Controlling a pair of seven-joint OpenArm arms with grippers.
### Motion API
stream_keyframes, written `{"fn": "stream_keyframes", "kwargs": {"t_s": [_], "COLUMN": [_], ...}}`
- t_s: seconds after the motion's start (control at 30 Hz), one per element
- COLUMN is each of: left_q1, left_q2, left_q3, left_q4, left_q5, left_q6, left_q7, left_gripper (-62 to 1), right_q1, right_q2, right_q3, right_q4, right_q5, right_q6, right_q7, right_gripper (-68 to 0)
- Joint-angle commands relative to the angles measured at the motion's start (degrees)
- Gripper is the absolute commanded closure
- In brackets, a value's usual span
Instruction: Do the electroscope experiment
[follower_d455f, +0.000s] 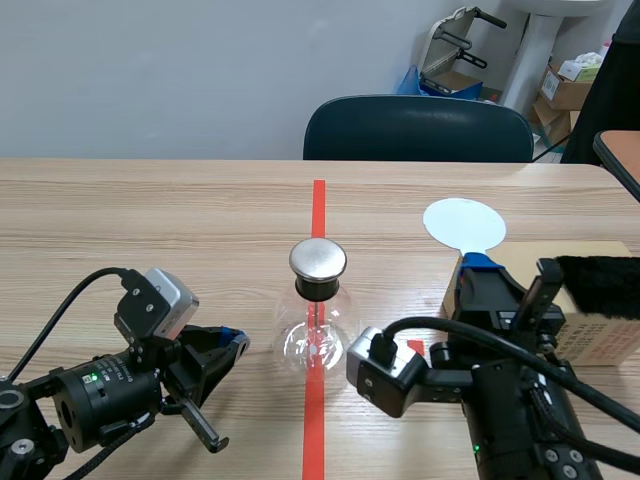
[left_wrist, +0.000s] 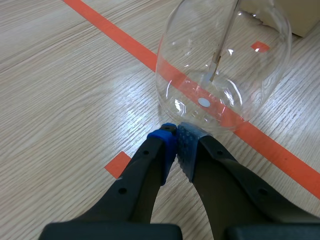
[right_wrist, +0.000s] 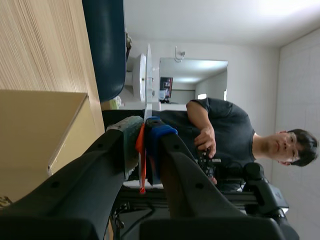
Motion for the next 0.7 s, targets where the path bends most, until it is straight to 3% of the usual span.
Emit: {"fn": "stream_keyframes", "kwargs": {"t_s": [0.0, 0.17, 0.67], "left_q1": [-0.5, -0.5, -0.5], "left_q2": [0.3, 0.3, 0.3], "left_q3": [-0.1, -0.1, -0.1], "left_q4": [0.5, 0.5, 0.5], "left_q5": [-0.2, -0.2, -0.2], "left_q6": [-0.3, -0.3, -0.3], "left_q7": [-0.6, -0.6, -0.6], "left_gripper": [-2.7, -2.7, -2.7], "right_q1": [0.3, 0.3, 0.3], "right_q2": [0.2, 0.1, 0.1], "right_q3": [0.4, 0.4, 0.4], "right_q4": [1.4, 1.4, 1.4], "right_q5": [0.0, 0.0, 0.0], "right_q6": [-0.6, -0.6, -0.6], "right_q7": [-1.1, -3.4, -3.1], "right_gripper": [-1.0, -1.0, -1.0]}}
